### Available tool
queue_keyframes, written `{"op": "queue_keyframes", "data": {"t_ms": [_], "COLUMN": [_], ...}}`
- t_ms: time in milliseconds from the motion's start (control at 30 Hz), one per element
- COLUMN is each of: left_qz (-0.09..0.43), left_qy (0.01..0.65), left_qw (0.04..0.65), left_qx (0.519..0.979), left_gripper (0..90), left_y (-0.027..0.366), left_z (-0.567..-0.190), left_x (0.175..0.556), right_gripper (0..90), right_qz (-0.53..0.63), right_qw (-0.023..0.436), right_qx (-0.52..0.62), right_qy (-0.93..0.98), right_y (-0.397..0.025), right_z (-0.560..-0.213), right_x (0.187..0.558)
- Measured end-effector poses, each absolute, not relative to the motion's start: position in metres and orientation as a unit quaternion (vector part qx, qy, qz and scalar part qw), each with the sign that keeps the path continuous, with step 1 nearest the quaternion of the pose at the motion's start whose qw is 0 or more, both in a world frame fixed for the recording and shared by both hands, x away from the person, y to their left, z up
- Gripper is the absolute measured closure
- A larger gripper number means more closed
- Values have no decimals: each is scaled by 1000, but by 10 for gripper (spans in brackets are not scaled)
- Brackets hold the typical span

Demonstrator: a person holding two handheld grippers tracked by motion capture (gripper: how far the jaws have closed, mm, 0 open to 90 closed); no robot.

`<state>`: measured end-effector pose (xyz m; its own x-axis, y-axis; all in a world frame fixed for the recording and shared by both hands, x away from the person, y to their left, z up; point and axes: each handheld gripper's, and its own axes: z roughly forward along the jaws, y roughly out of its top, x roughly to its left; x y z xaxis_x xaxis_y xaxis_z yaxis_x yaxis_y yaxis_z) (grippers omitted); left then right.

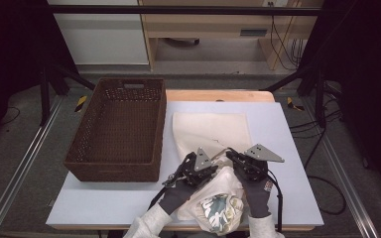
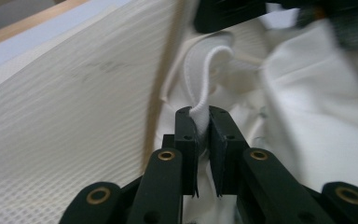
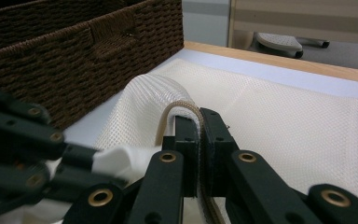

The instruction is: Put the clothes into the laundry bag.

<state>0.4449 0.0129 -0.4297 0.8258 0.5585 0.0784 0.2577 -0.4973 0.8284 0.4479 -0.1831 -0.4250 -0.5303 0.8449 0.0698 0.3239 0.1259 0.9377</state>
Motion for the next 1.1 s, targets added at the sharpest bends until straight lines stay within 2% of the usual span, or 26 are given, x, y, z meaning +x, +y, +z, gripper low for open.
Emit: {"op": "queue_keyframes", "data": {"t_ms": [100, 267, 367, 433, 600, 700, 767, 933, 1100], "left_qz": [176, 217, 208, 214, 204, 210, 195, 168, 131], "left_qy": [228, 244, 263, 257, 264, 259, 261, 253, 271], "left_qw": [433, 370, 376, 377, 416, 418, 415, 411, 421], "left_qx": [854, 870, 864, 864, 846, 845, 850, 859, 856], "left_gripper": [812, 800, 782, 720, 426, 315, 261, 222, 229], "left_y": [0, -22, -20, -16, 8, 28, 40, 51, 42], "left_z": [-429, -447, -449, -445, -423, -410, -407, -422, -446], "left_x": [440, 460, 467, 464, 449, 436, 429, 410, 414], "right_gripper": [867, 867, 867, 867, 866, 864, 864, 862, 861], "right_qz": [517, 532, 530, 527, 521, 519, 519, 515, 514], "right_qw": [253, 250, 253, 249, 249, 250, 251, 253, 250], "right_qx": [412, 407, 405, 410, 413, 412, 413, 410, 410], "right_qy": [706, 699, 700, 702, 704, 706, 705, 709, 711], "right_y": [-182, -182, -183, -184, -187, -188, -189, -187, -186], "right_z": [-424, -421, -419, -420, -422, -422, -422, -422, -424], "right_x": [448, 445, 444, 445, 445, 444, 443, 443, 444]}}
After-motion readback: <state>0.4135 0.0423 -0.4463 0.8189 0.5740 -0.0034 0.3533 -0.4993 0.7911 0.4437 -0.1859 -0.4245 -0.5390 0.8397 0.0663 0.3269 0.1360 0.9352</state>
